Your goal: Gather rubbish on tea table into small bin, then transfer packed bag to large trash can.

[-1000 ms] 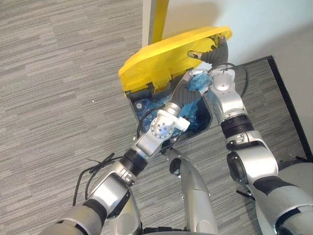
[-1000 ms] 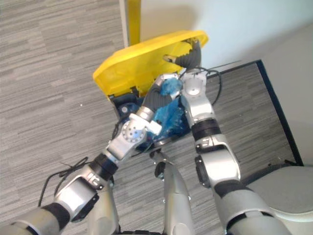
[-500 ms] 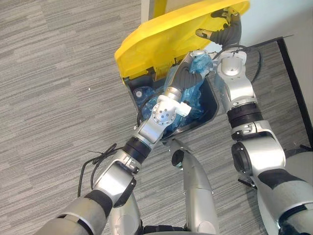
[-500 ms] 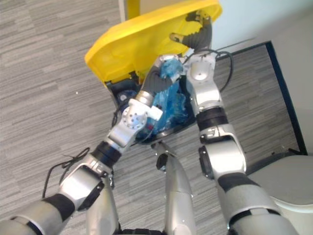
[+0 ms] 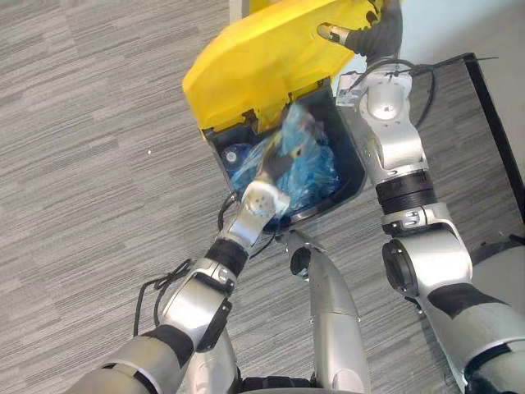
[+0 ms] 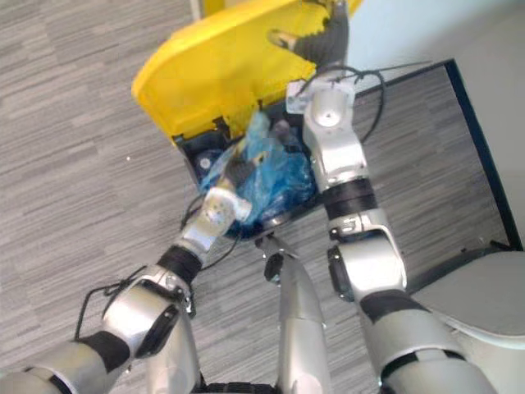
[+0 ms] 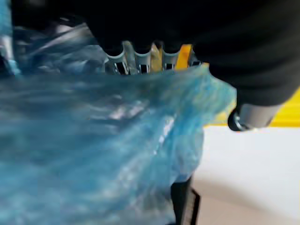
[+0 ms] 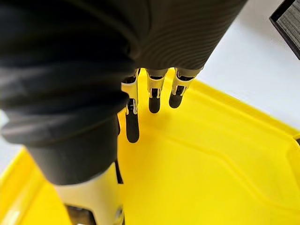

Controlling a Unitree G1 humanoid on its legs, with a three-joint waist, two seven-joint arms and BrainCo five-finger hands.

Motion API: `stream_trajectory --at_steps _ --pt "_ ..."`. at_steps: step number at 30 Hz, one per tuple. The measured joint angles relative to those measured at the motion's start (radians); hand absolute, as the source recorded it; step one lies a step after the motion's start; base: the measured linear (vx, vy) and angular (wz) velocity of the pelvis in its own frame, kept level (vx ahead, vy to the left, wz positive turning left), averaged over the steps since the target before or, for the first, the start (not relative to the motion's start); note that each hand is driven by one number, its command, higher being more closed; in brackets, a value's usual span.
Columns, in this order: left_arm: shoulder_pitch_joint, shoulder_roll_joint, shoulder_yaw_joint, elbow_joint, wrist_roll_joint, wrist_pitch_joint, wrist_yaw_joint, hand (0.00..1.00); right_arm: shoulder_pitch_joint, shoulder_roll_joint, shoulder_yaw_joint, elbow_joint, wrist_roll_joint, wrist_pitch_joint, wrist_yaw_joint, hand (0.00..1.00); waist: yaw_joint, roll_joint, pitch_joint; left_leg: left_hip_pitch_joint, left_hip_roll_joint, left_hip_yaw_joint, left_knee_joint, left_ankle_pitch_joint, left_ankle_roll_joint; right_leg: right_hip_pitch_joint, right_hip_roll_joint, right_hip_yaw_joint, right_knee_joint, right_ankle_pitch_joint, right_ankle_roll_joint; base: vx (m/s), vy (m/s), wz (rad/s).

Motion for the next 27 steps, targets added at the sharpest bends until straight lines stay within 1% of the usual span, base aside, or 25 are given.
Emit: stream_trajectory --at_steps 6,7,12,16,18,22,25,27 --pt "-0.002 0.0 -0.012 -0.036 0.016 -0.003 0.002 0.0 0.021 0.001 0.007 0.0 -0.014 -0.004 0.01 0.0 0.001 0.0 0.0 0.013 -0.001 0.0 -0.004 0.0 0.0 0.011 0.0 0.001 0.0 -0.001 -0.001 -0.05 -0.091 0.01" --pt "-0.001 0.0 -0.016 -0.036 0.015 -0.003 0.002 0.0 0.036 0.0 0.014 0.0 -0.041 -0.005 0.012 0.0 0.001 0.0 0.0 0.023 -0.003 0.0 -0.01 0.0 0.0 0.02 -0.001 0.001 0.0 -0.001 0.0 -0.05 -0.106 0.06" --pt "0.03 0.012 -0.052 -0.069 0.002 -0.013 0.002 0.0 0.101 0.001 0.046 0.0 -0.091 -0.005 0.033 0.0 0.003 0.001 -0.001 0.075 -0.01 0.0 -0.044 0.006 0.009 0.071 -0.002 -0.003 -0.023 -0.004 0.0 -0.04 -0.081 0.08" --pt "0.094 0.023 -0.072 -0.144 -0.051 -0.034 0.0 0.0 0.157 0.002 0.053 -0.002 -0.13 -0.005 0.048 0.0 0.009 0.002 -0.001 0.124 -0.012 0.006 -0.077 0.011 0.008 0.111 0.0 -0.005 -0.037 -0.008 0.004 -0.03 -0.068 0.04" --pt "0.14 0.029 -0.088 -0.199 -0.085 -0.047 -0.003 0.0 0.225 0.004 0.053 -0.037 -0.139 -0.005 0.052 0.0 0.013 0.002 -0.001 0.157 -0.02 0.011 -0.104 0.021 -0.002 0.136 -0.006 -0.005 -0.036 -0.012 0.006 0.0 -0.076 0.09" --pt "0.199 0.038 -0.089 -0.246 -0.101 -0.051 -0.008 0.0 0.307 0.012 0.053 -0.041 -0.167 -0.002 0.058 0.0 0.017 0.002 -0.001 0.21 -0.033 0.014 -0.137 0.03 -0.004 0.176 -0.016 -0.006 -0.033 -0.026 0.009 0.0 -0.049 0.12" --pt "0.245 0.065 -0.089 -0.287 -0.117 -0.053 -0.01 0.0 0.358 0.031 0.053 -0.043 -0.171 0.001 0.06 0.0 0.019 0.004 -0.003 0.25 -0.037 0.016 -0.151 0.032 -0.005 0.21 -0.017 -0.006 -0.03 -0.034 0.009 -0.02 -0.044 0.07" --pt "0.295 0.082 -0.091 -0.345 -0.124 -0.067 -0.021 0.0 0.425 0.035 0.054 -0.086 -0.197 0.005 0.069 0.0 0.028 0.005 -0.003 0.282 -0.043 0.017 -0.163 0.033 -0.004 0.236 -0.024 -0.007 -0.026 -0.043 0.011 -0.03 -0.046 0.09"
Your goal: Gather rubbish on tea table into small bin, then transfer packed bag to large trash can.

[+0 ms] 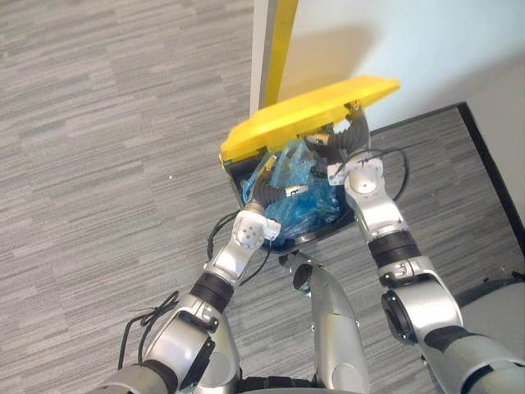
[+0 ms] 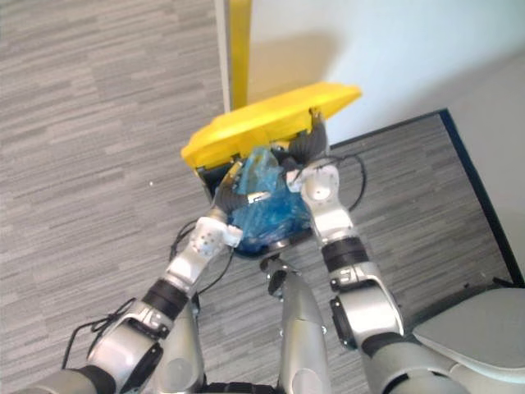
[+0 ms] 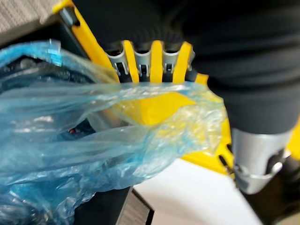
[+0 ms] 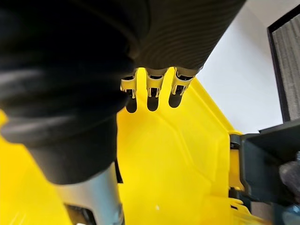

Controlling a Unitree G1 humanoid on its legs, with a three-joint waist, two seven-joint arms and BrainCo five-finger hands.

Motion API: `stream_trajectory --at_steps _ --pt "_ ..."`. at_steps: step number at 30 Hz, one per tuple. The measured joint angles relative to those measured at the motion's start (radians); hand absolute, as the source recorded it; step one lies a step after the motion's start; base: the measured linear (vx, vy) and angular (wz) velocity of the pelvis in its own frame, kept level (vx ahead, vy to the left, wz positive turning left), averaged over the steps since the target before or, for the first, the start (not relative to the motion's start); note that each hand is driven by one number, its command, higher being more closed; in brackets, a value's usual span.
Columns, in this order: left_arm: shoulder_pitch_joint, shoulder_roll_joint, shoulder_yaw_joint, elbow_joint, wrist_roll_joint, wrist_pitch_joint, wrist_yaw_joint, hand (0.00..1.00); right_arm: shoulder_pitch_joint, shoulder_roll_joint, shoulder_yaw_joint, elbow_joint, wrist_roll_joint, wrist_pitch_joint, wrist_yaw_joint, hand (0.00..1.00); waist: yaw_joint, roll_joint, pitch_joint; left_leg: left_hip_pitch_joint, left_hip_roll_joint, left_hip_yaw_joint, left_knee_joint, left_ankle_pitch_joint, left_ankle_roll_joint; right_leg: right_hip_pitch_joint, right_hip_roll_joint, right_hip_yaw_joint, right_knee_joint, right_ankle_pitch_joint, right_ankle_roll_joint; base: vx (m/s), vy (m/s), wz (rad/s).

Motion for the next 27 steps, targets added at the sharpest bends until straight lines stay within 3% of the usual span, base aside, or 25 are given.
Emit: stream_trajectory --at_steps 9,10,12,13,14,15,16,18,19,20,21,22,24,27 --pt "0.269 0.075 0.016 -0.071 -0.042 -0.025 -0.056 0.0 0.292 0.068 -0.02 -0.066 -0.012 0.0 0.026 0.0 0.007 0.001 -0.014 0.159 -0.025 0.032 -0.092 0.026 0.004 0.114 -0.023 0.011 -0.004 -0.024 0.007 -0.01 -0.032 0.05" --pt "0.308 0.083 0.037 -0.053 -0.041 -0.024 -0.071 0.0 0.341 0.085 -0.02 -0.066 -0.019 -0.001 0.032 0.0 0.006 -0.004 -0.023 0.176 -0.029 0.035 -0.104 0.038 -0.004 0.124 -0.026 0.014 -0.011 -0.004 0.031 -0.02 -0.014 -0.16" --pt "0.373 0.079 0.095 -0.004 -0.04 -0.021 -0.079 0.0 0.426 0.127 -0.027 -0.066 -0.042 -0.001 0.049 0.0 0.007 -0.026 -0.07 0.192 -0.042 0.072 -0.16 0.077 -0.006 0.128 -0.023 0.034 -0.088 0.089 0.179 -0.04 -0.025 -0.38" --pt "0.427 0.061 0.156 0.034 -0.04 -0.018 -0.087 0.0 0.481 0.157 -0.027 -0.065 -0.044 0.0 0.057 0.0 0.007 -0.021 -0.094 0.222 -0.008 0.12 -0.233 0.126 -0.005 0.116 -0.016 0.061 -0.014 0.082 0.122 -0.03 -0.105 -0.25" --pt "0.466 0.059 0.2 0.068 -0.04 -0.012 -0.089 0.0 0.544 0.174 -0.027 -0.061 -0.044 -0.002 0.065 0.0 -0.007 -0.025 -0.103 0.283 -0.011 0.121 -0.303 0.166 -0.02 0.127 -0.047 0.08 0.277 -0.077 -0.022 -0.02 -0.117 -0.14" --pt "0.478 0.059 0.208 0.076 -0.04 -0.011 -0.089 0.0 0.563 0.178 -0.028 -0.061 -0.044 -0.004 0.066 0.0 -0.008 -0.03 -0.11 0.294 -0.011 0.122 -0.318 0.175 -0.02 0.14 -0.05 0.091 0.327 -0.1 -0.021 0.03 -0.107 0.15" --pt "0.53 0.063 0.237 0.103 -0.04 -0.008 -0.088 0.0 0.641 0.199 -0.029 -0.059 -0.044 -0.014 0.07 0.0 -0.004 -0.045 -0.153 0.315 -0.013 0.123 -0.36 0.196 -0.034 0.192 -0.051 0.132 0.419 -0.209 -0.003 0.01 -0.178 0.06" --pt "0.558 0.053 0.28 0.153 -0.039 0.012 -0.088 0.0 0.726 0.225 -0.054 -0.046 -0.043 -0.033 0.079 0.0 -0.008 -0.044 -0.18 0.328 -0.011 0.116 -0.414 0.213 -0.03 0.253 0.007 0.142 0.282 -0.24 0.031 0.0 -0.22 -0.24" --pt "0.588 0.035 0.298 0.178 -0.037 0.023 -0.088 0.0 0.773 0.237 -0.067 -0.017 -0.043 -0.034 0.084 0.0 0.006 -0.037 -0.236 0.33 0.021 0.149 -0.494 0.249 0.003 0.297 0.062 0.164 0.186 -0.303 0.042 0.02 -0.189 -0.52" --pt "0.605 0.033 0.301 0.181 -0.037 0.022 -0.088 0.0 0.793 0.239 -0.069 -0.011 -0.043 -0.036 0.086 0.0 0.001 -0.042 -0.246 0.329 0.019 0.159 -0.508 0.268 -0.011 0.298 0.049 0.171 0.255 -0.334 0.011 0.04 -0.241 -0.42" --pt "0.596 0.024 0.325 0.241 -0.025 0.028 -0.086 0.0 0.837 0.255 -0.099 0.089 -0.043 -0.05 0.088 0.0 -0.025 -0.088 -0.261 0.355 -0.032 0.161 -0.541 0.301 -0.036 0.37 0.053 0.229 0.177 -0.422 -0.042 0.02 -0.165 -0.06" --pt "0.59 0.014 0.33 0.274 -0.017 0.034 -0.085 0.0 0.832 0.252 -0.119 0.149 -0.043 -0.043 0.088 0.0 -0.025 -0.082 -0.265 0.364 -0.032 0.16 -0.562 0.309 -0.034 0.381 0.057 0.226 0.154 -0.4 -0.038 -0.04 -0.076 -0.24" --pt "0.595 -0.014 0.351 0.365 0.002 0.038 -0.084 0.0 0.852 0.233 -0.184 0.356 -0.028 -0.033 0.089 0.0 -0.03 -0.063 -0.302 0.413 -0.05 0.156 -0.663 0.353 0.027 0.43 0.085 0.236 0.021 -0.323 -0.042 -0.06 0.019 -0.43" --pt "0.591 -0.018 0.369 0.421 0.005 0.039 -0.066 0.0 0.837 0.221 -0.247 0.432 -0.001 -0.041 0.088 0.0 -0.037 -0.048 -0.328 0.437 -0.078 0.173 -0.768 0.411 0.032 0.443 0.093 0.263 -0.093 -0.257 -0.023 -0.07 0.076 -0.24"
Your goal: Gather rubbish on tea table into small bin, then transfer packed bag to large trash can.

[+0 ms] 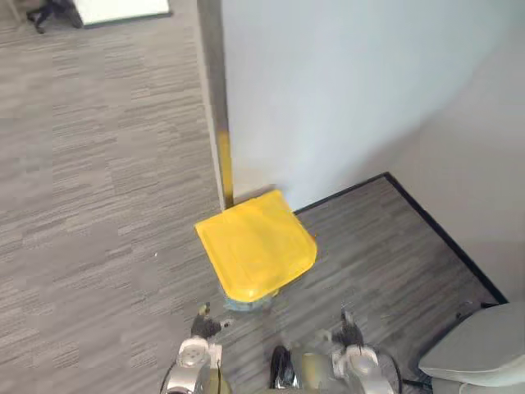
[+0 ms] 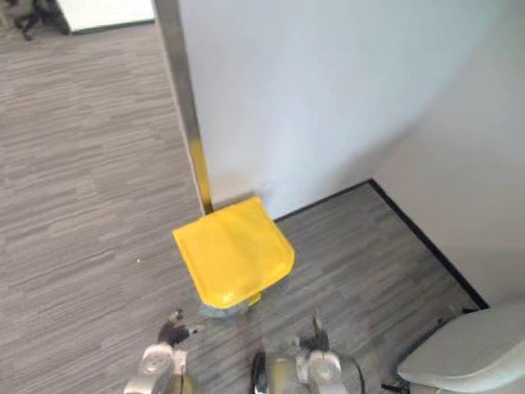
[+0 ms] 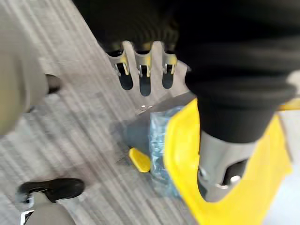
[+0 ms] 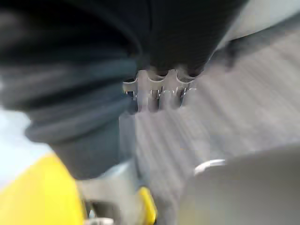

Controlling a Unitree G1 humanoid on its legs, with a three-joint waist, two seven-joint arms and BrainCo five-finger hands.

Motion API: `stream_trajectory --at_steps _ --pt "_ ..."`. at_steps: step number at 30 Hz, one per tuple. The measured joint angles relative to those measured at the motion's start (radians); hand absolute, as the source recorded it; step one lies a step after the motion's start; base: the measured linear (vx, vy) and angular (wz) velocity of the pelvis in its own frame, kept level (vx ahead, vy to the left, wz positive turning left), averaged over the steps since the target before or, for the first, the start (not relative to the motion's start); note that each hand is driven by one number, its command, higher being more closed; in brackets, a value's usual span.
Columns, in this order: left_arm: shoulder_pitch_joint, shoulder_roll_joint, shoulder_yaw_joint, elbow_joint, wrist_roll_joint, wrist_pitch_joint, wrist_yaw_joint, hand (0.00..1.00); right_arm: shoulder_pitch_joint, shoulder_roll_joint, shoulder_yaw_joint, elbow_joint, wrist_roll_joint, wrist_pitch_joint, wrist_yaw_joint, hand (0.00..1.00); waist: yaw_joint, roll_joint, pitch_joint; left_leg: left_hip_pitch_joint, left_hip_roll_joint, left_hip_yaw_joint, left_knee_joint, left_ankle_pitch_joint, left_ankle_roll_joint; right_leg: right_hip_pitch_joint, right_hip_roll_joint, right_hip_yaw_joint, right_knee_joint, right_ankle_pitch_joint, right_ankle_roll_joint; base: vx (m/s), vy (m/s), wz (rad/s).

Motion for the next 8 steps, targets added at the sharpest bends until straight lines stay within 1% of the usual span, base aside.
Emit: stream_trajectory --at_steps 2,3,4,8 --pt "-0.005 0.004 -0.001 0.021 0.006 -0.001 0.001 0.0 -0.011 -0.011 -0.006 0.027 0.004 -0.001 0.0 0.0 -0.003 0.005 -0.003 0.006 -0.017 0.007 -0.031 0.02 -0.013 0.005 -0.008 0.009 -0.031 0.028 0.012 -0.09 0.13 -0.03" --pt "-0.005 0.005 0.0 0.043 0.007 -0.001 0.001 0.0 -0.011 -0.016 -0.009 0.036 0.005 -0.003 0.0 0.0 -0.004 0.01 -0.006 0.019 -0.031 0.014 -0.048 0.028 -0.015 0.022 -0.019 0.012 -0.057 0.046 0.02 -0.08 0.147 -0.03" --pt "-0.003 0.005 0.0 0.052 0.006 -0.001 0.001 0.0 -0.011 -0.017 -0.013 0.039 0.008 -0.003 -0.001 0.0 -0.004 0.013 -0.007 0.023 -0.035 0.016 -0.05 0.029 -0.016 0.03 -0.023 0.012 -0.068 0.052 0.025 -0.06 0.173 0.02" --pt "0.004 0.015 -0.001 0.09 0.008 -0.001 0.002 0.0 -0.011 -0.018 -0.054 0.077 0.047 -0.004 0.0 0.0 -0.011 0.03 -0.029 0.053 -0.079 0.03 -0.087 0.043 0.0 0.088 -0.061 0.02 -0.165 0.11 0.055 -0.02 0.152 0.02"
